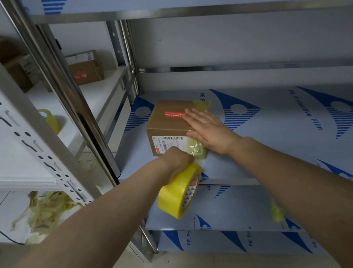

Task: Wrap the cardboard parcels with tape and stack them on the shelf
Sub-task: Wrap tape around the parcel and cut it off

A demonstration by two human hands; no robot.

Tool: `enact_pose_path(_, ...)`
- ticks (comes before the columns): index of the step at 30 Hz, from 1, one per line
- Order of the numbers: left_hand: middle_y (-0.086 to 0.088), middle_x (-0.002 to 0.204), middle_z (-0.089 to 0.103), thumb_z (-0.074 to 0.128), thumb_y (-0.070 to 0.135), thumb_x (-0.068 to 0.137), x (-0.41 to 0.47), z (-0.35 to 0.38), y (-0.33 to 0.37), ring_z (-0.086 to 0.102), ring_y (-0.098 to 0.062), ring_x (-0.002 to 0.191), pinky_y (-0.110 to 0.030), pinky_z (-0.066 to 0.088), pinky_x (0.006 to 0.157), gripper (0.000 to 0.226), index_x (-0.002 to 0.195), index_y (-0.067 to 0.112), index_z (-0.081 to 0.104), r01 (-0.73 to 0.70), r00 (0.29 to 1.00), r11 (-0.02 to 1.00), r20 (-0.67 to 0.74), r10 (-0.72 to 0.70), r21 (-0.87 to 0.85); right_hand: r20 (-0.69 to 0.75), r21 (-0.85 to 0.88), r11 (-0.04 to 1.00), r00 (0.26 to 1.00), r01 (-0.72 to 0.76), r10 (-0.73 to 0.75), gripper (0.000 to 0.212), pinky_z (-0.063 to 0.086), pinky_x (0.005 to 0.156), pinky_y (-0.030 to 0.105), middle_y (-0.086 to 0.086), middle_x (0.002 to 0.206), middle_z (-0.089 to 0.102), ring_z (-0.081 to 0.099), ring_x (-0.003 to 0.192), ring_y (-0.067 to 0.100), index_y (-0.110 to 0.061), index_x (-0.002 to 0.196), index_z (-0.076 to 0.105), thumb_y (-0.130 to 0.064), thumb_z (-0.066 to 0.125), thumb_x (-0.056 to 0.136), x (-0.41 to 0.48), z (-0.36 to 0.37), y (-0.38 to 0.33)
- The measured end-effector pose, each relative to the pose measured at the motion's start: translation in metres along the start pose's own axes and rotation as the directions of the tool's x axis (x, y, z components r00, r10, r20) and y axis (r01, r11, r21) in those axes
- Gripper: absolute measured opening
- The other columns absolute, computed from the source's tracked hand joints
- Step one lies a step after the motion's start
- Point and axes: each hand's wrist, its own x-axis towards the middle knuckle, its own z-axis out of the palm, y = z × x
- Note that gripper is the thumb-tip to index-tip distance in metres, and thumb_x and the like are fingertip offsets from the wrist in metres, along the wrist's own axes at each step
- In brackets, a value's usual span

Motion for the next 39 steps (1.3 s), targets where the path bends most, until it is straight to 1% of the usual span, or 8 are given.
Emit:
enact_pose_path(7,-0.012,0.127,0.056,0.053,0.013,0.093,-0.002,-0.005,0.004,0.054,-0.029,0.112,-0.03,0.044,0.086,0.037,0.13,0.006,0.052,-0.035,0.999,0.998,0.012,0.034,0.057,-0.077,-0.133,0.991,0.997,-0.011,0.001,0.06,-0.002,0.117,0.031,0.004,0.161,0.01,0.007,0.148,0.018,-0.015,0.152,0.013,-0.043,0.028,0.101,-0.001,0.006,-0.001)
enact_pose_path(13,-0.005,0.089,0.056,0.051,0.02,0.094,-0.026,0.002,-0.05,0.053,-0.012,0.07,-0.019,0.046,0.062,0.023,0.108,0.005,0.062,0.01,0.984,0.957,0.167,-0.061,0.291,-0.086,-0.165,0.978,0.989,-0.129,0.116,0.064,-0.003,0.115,0.031,0.005,0.161,0.007,0.006,0.148,0.019,-0.014,0.153,0.008,-0.047,0.023,0.1,0.005,0.006,0.004)
enact_pose_path(16,0.003,0.081,0.055,0.052,0.014,0.095,-0.03,0.002,-0.071,0.048,-0.006,0.069,-0.01,0.04,0.051,0.012,0.095,0.011,0.063,0.055,0.99,0.989,0.124,-0.073,0.14,-0.052,-0.088,0.991,0.994,-0.102,0.098,0.066,-0.009,0.11,0.031,0.005,0.161,0.004,0.002,0.148,0.02,-0.016,0.153,0.006,-0.053,0.017,0.099,0.014,0.005,-0.004)
enact_pose_path(19,-0.008,0.102,0.061,0.055,0.019,0.094,-0.019,-0.004,-0.063,0.057,-0.018,0.085,-0.026,0.049,0.073,0.026,0.115,0.005,0.061,0.083,0.991,0.994,0.103,-0.09,0.065,0.053,-0.006,0.995,0.994,-0.096,0.096,0.067,-0.013,0.108,0.03,0.004,0.161,-0.004,-0.004,0.148,0.018,-0.016,0.153,0.0,-0.051,0.022,0.1,0.015,-0.001,0.001)
enact_pose_path(22,-0.013,0.116,0.06,0.056,0.026,0.094,-0.01,-0.006,-0.045,0.058,-0.027,0.102,-0.034,0.049,0.092,0.033,0.119,0.005,0.06,0.06,0.994,0.998,0.095,-0.061,0.007,0.006,-0.027,0.995,0.995,-0.101,0.101,0.065,-0.011,0.11,0.029,0.004,0.161,-0.002,-0.003,0.148,0.018,-0.016,0.153,0.001,-0.042,0.032,0.101,0.014,0.0,0.003)
enact_pose_path(29,-0.013,0.121,0.059,0.059,0.025,0.093,-0.005,-0.002,-0.016,0.056,-0.022,0.092,-0.029,0.046,0.077,0.038,0.125,0.004,0.056,0.031,0.994,0.992,0.108,-0.018,-0.121,-0.009,-0.048,0.997,0.998,-0.068,0.068,0.092,-0.004,0.117,0.034,0.005,0.161,-0.001,-0.002,0.148,0.02,-0.014,0.153,0.004,-0.029,0.067,0.086,0.014,0.001,0.003)
enact_pose_path(35,-0.012,0.13,0.055,0.055,0.018,0.095,-0.007,-0.006,-0.011,0.057,-0.026,0.106,-0.031,0.047,0.079,0.039,0.133,0.01,0.048,-0.011,0.993,0.986,0.117,0.031,-0.167,0.031,-0.022,0.998,0.997,-0.065,0.065,0.099,-0.004,0.119,0.035,0.004,0.161,-0.005,-0.006,0.148,0.019,-0.016,0.153,0.001,-0.023,0.071,0.083,0.016,0.0,0.005)
enact_pose_path(39,-0.01,0.131,0.052,0.052,0.016,0.096,-0.007,-0.009,-0.009,0.051,-0.019,0.098,-0.026,0.045,0.077,0.041,0.136,0.013,0.044,-0.066,0.99,0.985,0.11,0.084,-0.157,-0.05,-0.01,0.997,0.996,-0.079,0.078,0.081,0.0,0.119,0.036,0.004,0.161,0.005,0.003,0.148,0.019,-0.016,0.153,0.01,-0.036,0.059,0.091,0.015,0.004,0.003)
